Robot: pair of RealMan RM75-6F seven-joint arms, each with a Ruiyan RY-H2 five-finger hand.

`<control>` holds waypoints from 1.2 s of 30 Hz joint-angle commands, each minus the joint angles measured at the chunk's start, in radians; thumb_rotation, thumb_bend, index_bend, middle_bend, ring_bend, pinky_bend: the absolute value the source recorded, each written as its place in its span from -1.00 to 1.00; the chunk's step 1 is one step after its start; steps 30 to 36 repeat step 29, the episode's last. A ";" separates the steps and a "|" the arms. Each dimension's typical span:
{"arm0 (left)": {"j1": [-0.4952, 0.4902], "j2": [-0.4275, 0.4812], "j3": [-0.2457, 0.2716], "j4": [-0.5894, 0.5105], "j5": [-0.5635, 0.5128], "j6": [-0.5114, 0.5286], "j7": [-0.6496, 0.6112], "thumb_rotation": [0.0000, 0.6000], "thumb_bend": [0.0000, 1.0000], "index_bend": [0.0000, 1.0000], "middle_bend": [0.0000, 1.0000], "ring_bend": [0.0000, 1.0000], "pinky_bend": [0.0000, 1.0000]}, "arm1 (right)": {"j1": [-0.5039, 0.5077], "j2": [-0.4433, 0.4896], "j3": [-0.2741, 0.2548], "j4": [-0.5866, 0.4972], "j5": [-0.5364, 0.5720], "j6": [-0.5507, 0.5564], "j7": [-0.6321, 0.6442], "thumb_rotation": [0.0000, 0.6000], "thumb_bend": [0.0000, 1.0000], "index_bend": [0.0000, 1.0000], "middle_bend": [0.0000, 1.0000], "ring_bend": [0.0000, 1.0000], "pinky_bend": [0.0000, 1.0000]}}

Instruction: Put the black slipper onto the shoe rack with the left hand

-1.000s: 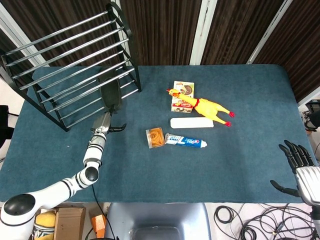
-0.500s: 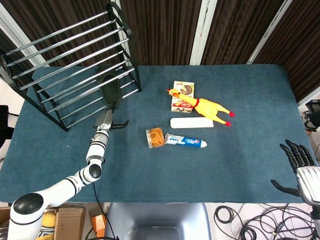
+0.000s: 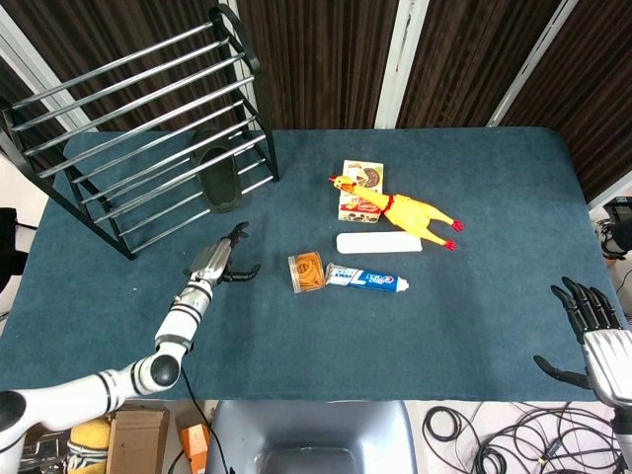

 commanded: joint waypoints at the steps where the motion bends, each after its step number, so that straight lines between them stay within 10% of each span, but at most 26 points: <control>1: 0.270 0.346 0.171 -0.465 0.283 0.281 0.007 0.76 -0.24 -1.00 -0.71 -0.64 -0.17 | 0.007 -0.012 -0.001 -0.009 0.002 -0.017 -0.040 1.00 -0.84 -1.00 -1.00 -1.00 -0.93; 11: 0.631 0.485 0.406 -0.327 0.823 0.755 -0.152 1.00 -0.29 -1.00 -1.00 -1.00 -0.85 | 0.036 -0.045 -0.004 -0.035 0.013 -0.083 -0.147 1.00 -0.84 -1.00 -1.00 -1.00 -0.93; 36: 0.757 0.388 0.449 -0.136 0.937 0.862 -0.143 1.00 -0.35 -1.00 -1.00 -1.00 -0.83 | 0.047 -0.079 0.003 -0.048 0.055 -0.114 -0.244 1.00 -0.84 -1.00 -1.00 -1.00 -0.93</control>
